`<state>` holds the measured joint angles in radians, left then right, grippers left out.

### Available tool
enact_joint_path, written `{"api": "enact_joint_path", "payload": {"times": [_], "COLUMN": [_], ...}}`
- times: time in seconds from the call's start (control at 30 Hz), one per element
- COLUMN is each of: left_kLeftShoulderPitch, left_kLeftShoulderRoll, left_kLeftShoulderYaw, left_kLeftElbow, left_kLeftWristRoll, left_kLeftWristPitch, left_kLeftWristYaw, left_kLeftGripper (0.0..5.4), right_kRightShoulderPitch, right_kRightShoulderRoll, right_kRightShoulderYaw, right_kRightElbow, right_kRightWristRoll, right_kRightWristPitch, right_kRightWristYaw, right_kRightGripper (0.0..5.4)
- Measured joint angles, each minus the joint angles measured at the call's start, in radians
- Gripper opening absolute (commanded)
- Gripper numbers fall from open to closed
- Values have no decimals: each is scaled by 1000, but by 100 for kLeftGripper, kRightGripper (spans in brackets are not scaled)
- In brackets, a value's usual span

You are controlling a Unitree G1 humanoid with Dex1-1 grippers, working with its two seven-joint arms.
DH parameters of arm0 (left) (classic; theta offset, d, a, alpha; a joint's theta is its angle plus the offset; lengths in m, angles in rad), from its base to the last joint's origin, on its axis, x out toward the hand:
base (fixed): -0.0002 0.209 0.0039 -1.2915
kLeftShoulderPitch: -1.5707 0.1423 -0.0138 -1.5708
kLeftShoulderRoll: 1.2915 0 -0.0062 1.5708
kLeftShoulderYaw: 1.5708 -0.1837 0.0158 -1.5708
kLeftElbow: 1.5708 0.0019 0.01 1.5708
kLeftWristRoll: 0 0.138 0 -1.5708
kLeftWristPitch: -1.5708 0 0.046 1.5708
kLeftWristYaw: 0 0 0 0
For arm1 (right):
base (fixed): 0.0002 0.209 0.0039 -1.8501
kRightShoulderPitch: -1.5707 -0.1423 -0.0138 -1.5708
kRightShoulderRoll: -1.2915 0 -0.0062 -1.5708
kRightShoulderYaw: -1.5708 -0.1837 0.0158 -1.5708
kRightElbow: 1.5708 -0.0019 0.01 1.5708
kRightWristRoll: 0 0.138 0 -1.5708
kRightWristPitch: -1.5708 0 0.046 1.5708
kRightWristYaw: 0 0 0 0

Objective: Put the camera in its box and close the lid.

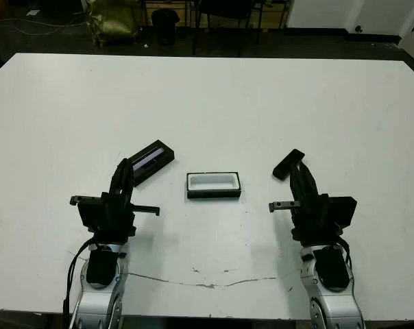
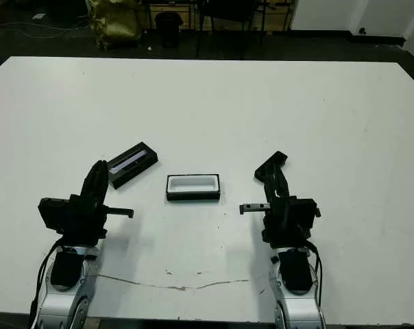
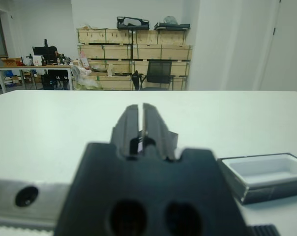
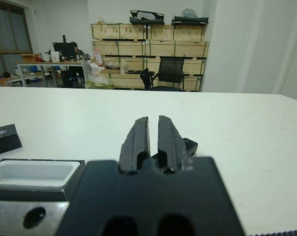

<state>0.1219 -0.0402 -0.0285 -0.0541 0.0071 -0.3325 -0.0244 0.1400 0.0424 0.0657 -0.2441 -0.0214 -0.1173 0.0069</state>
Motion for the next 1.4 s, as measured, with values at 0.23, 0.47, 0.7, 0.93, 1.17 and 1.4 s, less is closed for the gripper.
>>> {"api": "enact_joint_path", "payload": {"times": [0.23,0.47,0.7,0.93,1.17,1.4], "left_kLeftShoulderPitch": [0,0,0,-1,-4,-5], "left_kLeftShoulderRoll": [0,0,0,0,0,0], "left_kLeftShoulderYaw": [-1,-2,-2,-3,-5,-5], "left_kLeftElbow": [0,-2,-2,-2,-4,-18], "left_kLeftWristRoll": [2,-3,-5,-4,-1,-2], "left_kLeftWristPitch": [0,4,4,6,12,26], "left_kLeftWristYaw": [0,0,-1,-2,-2,-2], "left_kLeftGripper": [1,1,1,1,1,1], "right_kRightShoulderPitch": [2,0,-6,-22,-137,-285], "right_kRightShoulderRoll": [0,-1,-4,-8,66,81], "right_kRightShoulderYaw": [0,-1,-5,-3,-8,-49], "right_kRightElbow": [0,7,8,-20,-30,-19], "right_kRightWristRoll": [0,6,22,-23,-69,-57], "right_kRightWristPitch": [0,-3,-9,22,105,211], "right_kRightWristYaw": [0,4,23,0,-118,-150], "right_kRightGripper": [0,0,0,0,0,0]}}
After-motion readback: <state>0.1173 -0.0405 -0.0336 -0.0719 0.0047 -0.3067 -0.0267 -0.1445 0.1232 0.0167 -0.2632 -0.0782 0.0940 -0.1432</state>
